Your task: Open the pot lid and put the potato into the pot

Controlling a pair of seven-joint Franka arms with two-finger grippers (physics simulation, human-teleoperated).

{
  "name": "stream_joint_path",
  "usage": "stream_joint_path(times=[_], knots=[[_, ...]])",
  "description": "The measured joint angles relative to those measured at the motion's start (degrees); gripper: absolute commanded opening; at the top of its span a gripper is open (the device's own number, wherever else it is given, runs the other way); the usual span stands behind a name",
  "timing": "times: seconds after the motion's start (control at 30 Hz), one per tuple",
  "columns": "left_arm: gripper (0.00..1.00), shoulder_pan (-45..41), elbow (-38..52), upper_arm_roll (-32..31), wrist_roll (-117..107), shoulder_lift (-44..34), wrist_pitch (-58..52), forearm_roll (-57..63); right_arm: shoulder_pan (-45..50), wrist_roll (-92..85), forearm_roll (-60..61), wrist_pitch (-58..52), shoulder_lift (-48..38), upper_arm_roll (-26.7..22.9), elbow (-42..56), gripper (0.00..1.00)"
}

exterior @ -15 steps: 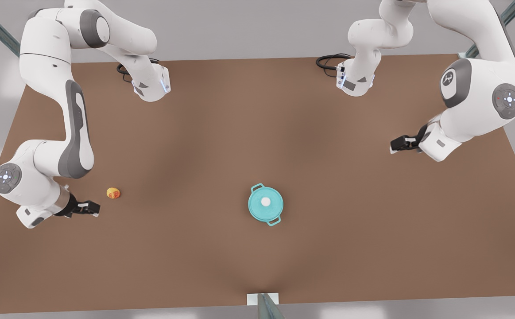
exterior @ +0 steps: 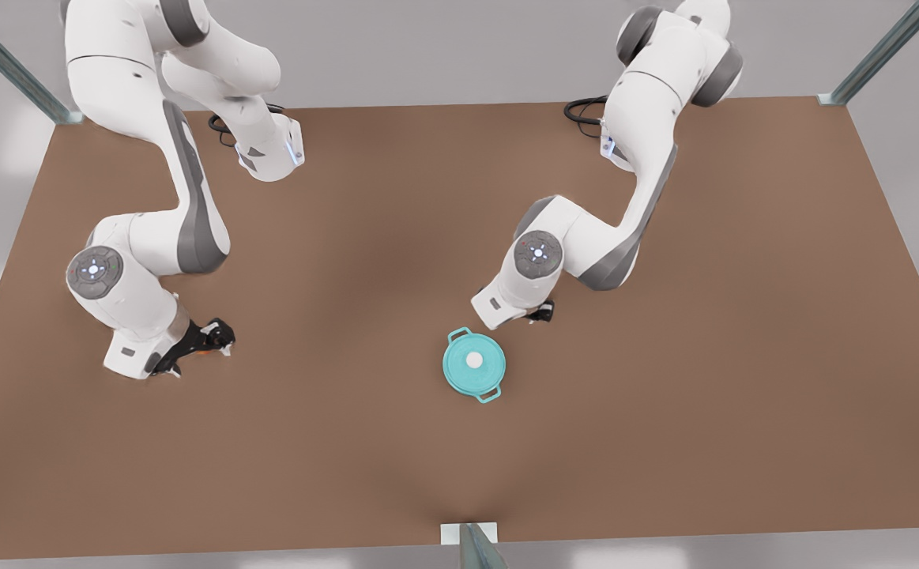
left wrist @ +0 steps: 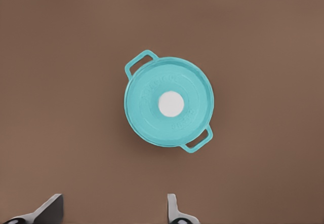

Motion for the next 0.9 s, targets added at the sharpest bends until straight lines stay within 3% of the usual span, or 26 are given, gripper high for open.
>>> stream_joint_path(times=[0.1, 0.23, 0.6, 0.9], knots=[[1.00, -1.7, 2.6, 0.0, -5.3, 4.1, 4.5, 1.9, -2.4, -3.1, -3.4, 5.0, -8.3, -0.9, -14.6, 1.00], [1.00, -2.7, 7.9, -0.1, -10.6, 9.2, 9.2, 3.7, -8.1, -7.5, -8.0, 15.0, -9.3, -1.1, -24.8, 1.00], [1.00, -3.2, 8.6, 0.2, -17.7, 15.5, 16.7, 5.8, -7.1, -16.0, -18.7, 37.6, 4.1, -2.3, -25.8, 1.00], [1.00, -4.2, 8.3, 0.2, -20.8, 17.1, 18.6, 6.8, -7.4, -20.3, -17.6, 27.9, 5.0, -3.3, -25.2, 1.00]])
